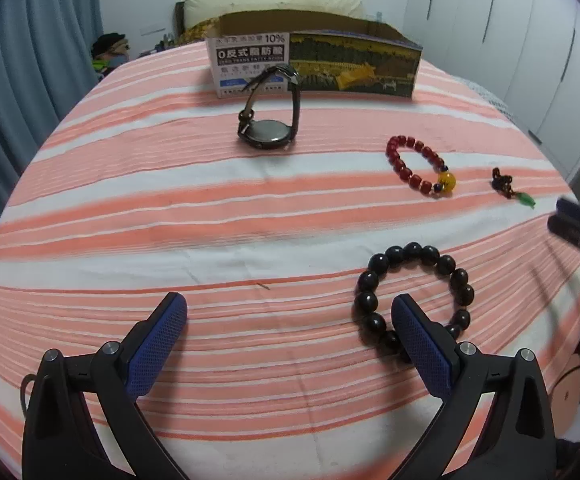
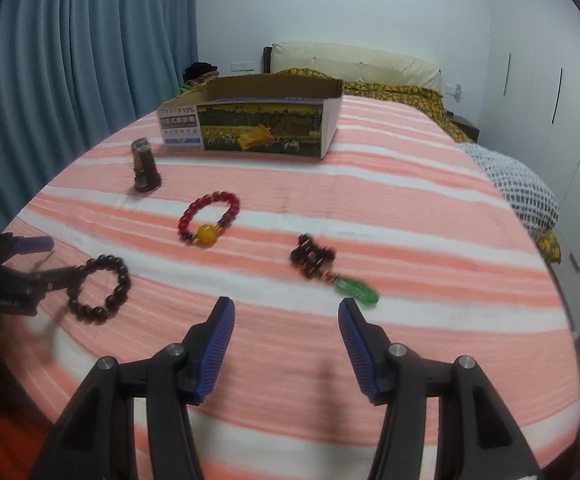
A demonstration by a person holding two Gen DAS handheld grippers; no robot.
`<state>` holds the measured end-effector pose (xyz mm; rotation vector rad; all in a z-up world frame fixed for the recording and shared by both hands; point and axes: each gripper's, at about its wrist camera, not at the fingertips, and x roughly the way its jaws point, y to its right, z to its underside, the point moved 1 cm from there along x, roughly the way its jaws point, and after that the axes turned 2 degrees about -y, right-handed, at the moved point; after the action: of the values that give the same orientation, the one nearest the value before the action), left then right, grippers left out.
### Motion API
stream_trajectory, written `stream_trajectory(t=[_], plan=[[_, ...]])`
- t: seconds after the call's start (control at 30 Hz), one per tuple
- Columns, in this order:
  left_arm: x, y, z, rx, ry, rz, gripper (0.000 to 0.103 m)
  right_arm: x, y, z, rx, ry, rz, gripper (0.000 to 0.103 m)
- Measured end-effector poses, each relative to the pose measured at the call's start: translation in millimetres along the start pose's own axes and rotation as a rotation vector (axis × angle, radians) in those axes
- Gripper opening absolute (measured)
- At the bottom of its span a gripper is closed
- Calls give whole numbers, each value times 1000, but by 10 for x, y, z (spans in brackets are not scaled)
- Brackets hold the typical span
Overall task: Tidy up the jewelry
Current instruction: 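Grasp the black charm with the right tool while the left tool grips the black bead bracelet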
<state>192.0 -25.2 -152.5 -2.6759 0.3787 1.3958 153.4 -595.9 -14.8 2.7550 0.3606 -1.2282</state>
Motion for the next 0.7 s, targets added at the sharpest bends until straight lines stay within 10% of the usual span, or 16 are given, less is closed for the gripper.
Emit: stream_trajectory(t=[0.5, 0.63, 0.7], plan=[[91, 97, -16, 26, -52, -16, 102, 787, 59, -379, -163, -141, -77, 63], [45, 228, 22, 60, -33, 6, 91, 759, 58, -382, -140, -158, -92, 24], [8, 295, 24, 83, -19, 21, 67, 720, 30, -364, -149, -166, -67, 22]])
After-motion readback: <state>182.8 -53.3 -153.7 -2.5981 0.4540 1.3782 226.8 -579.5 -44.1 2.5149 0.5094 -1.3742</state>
